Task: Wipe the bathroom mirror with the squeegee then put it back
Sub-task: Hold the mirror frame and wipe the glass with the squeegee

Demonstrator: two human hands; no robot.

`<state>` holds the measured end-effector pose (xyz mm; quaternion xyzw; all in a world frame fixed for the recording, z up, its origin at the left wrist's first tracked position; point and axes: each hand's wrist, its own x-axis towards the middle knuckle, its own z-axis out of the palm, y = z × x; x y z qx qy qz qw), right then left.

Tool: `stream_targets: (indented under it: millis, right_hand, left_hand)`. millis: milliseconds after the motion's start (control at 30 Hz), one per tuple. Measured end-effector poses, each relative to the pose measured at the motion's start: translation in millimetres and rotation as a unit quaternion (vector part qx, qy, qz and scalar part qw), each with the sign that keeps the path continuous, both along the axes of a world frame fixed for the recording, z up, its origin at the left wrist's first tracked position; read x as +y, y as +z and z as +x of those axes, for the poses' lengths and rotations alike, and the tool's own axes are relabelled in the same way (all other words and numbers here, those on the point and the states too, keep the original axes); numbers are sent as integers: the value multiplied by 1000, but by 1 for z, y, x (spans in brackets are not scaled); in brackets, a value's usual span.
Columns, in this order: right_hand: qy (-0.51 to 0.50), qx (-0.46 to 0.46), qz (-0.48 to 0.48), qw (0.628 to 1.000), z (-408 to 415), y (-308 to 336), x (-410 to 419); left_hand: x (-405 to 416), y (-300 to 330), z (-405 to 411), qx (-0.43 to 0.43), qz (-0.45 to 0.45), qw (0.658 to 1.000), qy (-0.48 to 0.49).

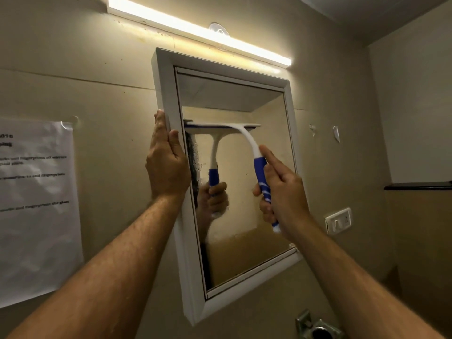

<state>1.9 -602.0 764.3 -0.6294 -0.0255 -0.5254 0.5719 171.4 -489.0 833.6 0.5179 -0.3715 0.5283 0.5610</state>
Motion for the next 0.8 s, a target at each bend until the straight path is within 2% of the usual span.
stream_targets:
  millis: [100, 333, 600, 800]
  right_hand:
    - [-9, 6, 0, 1000, -5, -11, 0]
    - [-8, -32, -26, 999, -4, 29, 2]
    - [-20, 6, -8, 1000, -4, -26, 1]
    - [8, -41, 1, 999, -2, 20, 7]
  left_hand:
    - [0, -1, 0, 2, -1, 1000, 0]
    - [1, -1, -1, 0, 0, 1000, 5]
    - [1, -3, -4, 5, -5, 1000, 10]
    - [1, -5, -7, 12, -3, 1000, 10]
